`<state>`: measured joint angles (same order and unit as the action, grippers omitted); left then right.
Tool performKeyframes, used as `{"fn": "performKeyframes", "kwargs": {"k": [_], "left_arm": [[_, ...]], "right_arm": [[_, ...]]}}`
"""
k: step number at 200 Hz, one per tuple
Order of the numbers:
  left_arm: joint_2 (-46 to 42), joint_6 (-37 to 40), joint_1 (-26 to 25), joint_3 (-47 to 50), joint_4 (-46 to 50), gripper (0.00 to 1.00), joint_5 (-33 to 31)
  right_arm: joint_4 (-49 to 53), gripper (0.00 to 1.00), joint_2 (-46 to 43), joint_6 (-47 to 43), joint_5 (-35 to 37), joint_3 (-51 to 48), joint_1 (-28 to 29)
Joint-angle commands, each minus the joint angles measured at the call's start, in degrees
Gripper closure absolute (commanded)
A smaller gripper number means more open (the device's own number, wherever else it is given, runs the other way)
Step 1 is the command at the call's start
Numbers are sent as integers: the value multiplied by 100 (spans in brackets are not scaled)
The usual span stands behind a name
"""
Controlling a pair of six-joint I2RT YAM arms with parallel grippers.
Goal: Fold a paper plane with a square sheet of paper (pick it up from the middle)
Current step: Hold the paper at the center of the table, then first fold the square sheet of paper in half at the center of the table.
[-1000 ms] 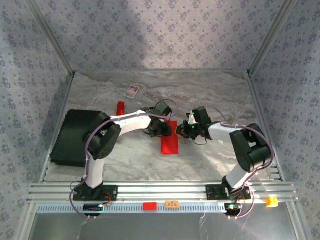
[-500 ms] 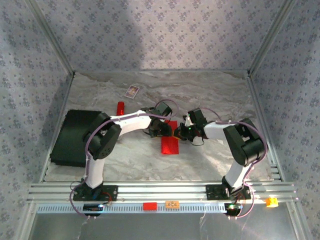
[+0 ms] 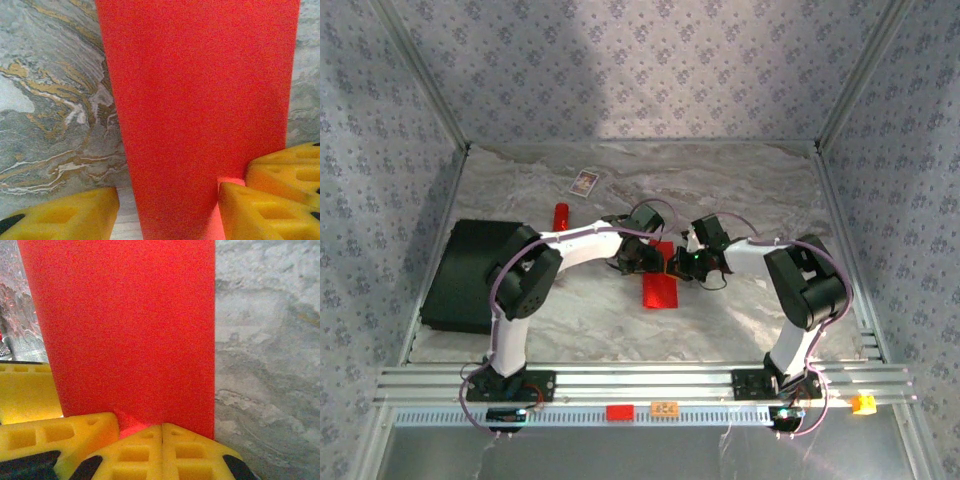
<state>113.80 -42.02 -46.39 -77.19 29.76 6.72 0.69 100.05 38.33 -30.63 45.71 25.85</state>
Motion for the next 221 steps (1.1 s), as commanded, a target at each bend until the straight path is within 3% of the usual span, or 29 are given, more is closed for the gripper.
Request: {"fn": "performKeyframes", "kwargs": {"k": [1, 33, 59, 90, 125, 221], "left_arm": [[-22, 27, -47, 248, -646, 41, 51], [-837, -5, 87, 412, -1007, 39, 222], [-1129, -75, 293, 592, -1535, 43, 856], [-976, -373, 486, 796, -2258, 65, 1813], [-631, -811, 591, 1076, -3120, 100, 2619], [-197, -834, 671, 1305, -3264, 100, 2711]], "right_arm": [[921, 100, 145, -551, 620, -120, -105], [1234, 100, 30, -907, 621, -74, -261], [1209, 100, 63, -889, 637, -78, -278], [1106, 100, 116, -786, 632, -107, -275], [1039, 100, 113, -671, 683, -150, -290], [939, 100, 133, -589, 642, -221, -319]]}}
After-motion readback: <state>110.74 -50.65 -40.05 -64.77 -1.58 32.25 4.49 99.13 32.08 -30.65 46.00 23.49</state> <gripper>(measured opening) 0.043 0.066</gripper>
